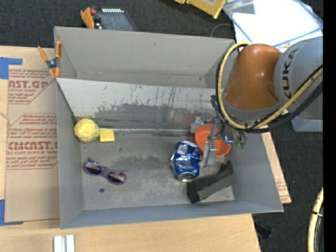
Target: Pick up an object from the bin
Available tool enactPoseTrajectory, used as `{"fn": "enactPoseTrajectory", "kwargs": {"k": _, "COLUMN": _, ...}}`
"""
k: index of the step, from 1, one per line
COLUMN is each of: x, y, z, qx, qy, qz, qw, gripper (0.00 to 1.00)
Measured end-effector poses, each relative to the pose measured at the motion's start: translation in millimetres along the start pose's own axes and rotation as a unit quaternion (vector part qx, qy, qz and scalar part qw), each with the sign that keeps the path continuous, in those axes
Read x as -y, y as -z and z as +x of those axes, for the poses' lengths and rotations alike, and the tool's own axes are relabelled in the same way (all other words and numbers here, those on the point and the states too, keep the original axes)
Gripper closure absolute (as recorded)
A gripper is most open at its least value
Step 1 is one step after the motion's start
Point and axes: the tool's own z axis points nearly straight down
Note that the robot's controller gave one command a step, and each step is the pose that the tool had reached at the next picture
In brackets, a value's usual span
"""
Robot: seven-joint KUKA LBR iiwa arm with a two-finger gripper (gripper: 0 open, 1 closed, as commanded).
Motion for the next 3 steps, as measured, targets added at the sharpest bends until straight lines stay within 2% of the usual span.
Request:
{"fn": "enactPoseTrajectory", "kwargs": {"k": 1, "x": 85.5, "y": -95.2, "z": -17.6, "qx": 0.0018, "qy": -0.030, "qz": 0.000, "qw": 0.9995, "gripper": 0.00}}
{"fn": "enactPoseTrajectory", "kwargs": {"k": 2, "x": 99.2, "y": -97.7, "z": -21.1, "qx": 0.0089, "qy": 0.078, "qz": 0.000, "qw": 0.9969, "gripper": 0.00}}
{"fn": "enactPoseTrajectory", "kwargs": {"k": 3, "x": 94.1, "y": -105.4, "z": -19.1, "qx": 0.0052, "qy": -0.019, "qz": 0.000, "qw": 0.9998, "gripper": 0.00}}
